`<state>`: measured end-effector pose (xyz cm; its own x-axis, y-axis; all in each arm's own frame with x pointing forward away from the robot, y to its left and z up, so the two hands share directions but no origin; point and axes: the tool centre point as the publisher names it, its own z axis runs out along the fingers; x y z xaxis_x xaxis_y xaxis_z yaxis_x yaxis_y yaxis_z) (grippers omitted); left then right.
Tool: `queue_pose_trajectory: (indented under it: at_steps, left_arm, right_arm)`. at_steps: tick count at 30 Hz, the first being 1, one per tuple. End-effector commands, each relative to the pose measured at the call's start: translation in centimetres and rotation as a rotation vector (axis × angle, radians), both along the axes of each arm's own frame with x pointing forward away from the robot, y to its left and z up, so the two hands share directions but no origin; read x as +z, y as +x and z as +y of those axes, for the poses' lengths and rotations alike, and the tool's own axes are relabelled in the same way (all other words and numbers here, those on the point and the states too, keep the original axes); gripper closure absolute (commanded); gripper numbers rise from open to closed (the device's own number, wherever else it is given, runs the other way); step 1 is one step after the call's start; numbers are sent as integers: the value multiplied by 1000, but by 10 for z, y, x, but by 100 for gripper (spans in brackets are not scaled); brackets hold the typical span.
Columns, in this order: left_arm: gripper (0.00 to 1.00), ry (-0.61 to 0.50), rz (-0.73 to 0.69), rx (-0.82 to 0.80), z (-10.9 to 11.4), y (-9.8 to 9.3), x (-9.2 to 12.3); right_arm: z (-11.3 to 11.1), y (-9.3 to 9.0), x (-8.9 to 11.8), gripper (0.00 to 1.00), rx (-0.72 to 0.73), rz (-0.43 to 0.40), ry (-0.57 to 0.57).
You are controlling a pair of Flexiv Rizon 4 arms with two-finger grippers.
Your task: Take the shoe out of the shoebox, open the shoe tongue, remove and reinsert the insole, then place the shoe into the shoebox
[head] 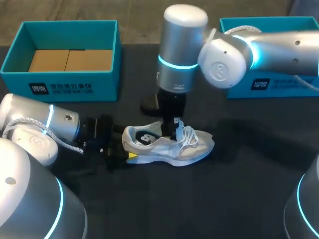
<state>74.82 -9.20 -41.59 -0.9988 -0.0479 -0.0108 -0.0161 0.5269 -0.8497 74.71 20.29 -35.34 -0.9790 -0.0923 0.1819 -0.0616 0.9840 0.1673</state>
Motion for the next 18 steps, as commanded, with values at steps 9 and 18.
queue_pose_trajectory:
  at_steps: [9, 18]
  left_arm:
    - [100, 4, 0, 0, 0, 2, -2]
    - [100, 4, 0, 0, 0, 2, -2]
  right_arm:
    - [-3, 23, 22, 100, 108, -41, 51]
    - [12, 35, 36, 100, 200, -88, 114]
